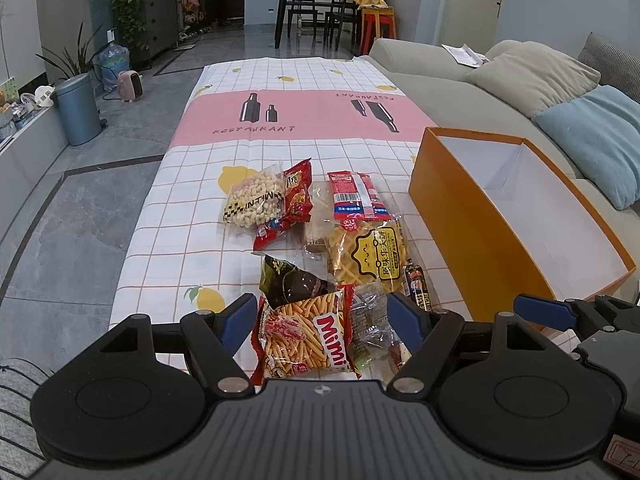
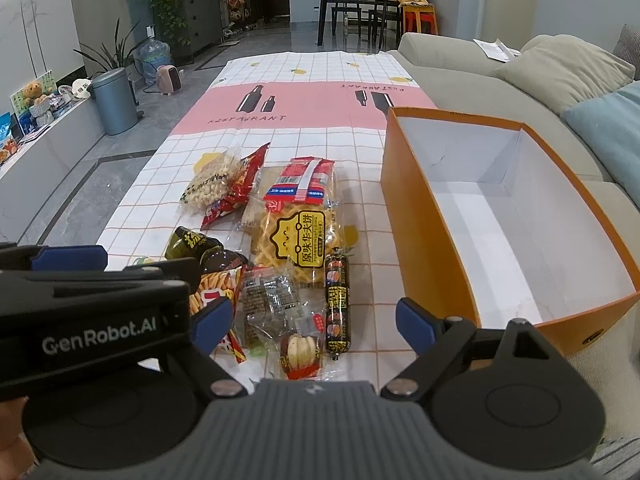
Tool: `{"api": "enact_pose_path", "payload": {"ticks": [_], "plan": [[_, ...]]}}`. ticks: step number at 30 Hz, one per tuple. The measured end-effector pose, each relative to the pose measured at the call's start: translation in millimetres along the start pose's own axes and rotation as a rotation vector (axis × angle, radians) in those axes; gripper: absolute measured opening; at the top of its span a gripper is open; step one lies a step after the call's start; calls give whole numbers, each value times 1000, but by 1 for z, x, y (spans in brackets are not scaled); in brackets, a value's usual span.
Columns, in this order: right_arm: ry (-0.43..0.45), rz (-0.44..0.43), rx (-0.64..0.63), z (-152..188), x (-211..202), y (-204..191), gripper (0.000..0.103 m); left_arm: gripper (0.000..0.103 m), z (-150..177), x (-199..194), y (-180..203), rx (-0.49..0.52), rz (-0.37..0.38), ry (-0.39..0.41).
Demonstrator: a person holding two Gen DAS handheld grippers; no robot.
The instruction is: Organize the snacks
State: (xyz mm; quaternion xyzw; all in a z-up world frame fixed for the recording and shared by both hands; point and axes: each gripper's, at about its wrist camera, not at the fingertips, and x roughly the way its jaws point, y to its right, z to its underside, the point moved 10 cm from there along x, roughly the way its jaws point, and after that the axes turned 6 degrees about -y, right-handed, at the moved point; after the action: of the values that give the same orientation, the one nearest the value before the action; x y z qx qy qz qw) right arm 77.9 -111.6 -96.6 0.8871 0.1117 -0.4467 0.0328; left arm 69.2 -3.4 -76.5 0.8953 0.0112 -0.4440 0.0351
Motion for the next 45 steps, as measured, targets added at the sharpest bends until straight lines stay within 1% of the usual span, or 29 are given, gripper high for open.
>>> {"api": "enact_pose_path", "payload": {"ticks": [26, 31, 39, 40, 43, 45], "plan": [[-22, 2, -1, 4, 3, -1, 86, 87, 2, 5, -1, 11, -2, -16], [-27, 2, -5, 5, 4, -1, 86, 87, 2, 5, -1, 26, -10, -14], [-27, 8, -13, 4, 4, -1, 86, 85, 3, 5, -3, 17, 9, -25], [-29, 6, -13, 5, 4, -2, 86, 85, 3, 7, -4, 17, 5, -29], [-27, 0, -17, 5, 6, -3, 86, 84, 1, 11, -12, 19, -52, -41], [-16, -11, -23, 4, 5, -5, 86, 84, -1, 14, -17, 39, -63, -40]]}}
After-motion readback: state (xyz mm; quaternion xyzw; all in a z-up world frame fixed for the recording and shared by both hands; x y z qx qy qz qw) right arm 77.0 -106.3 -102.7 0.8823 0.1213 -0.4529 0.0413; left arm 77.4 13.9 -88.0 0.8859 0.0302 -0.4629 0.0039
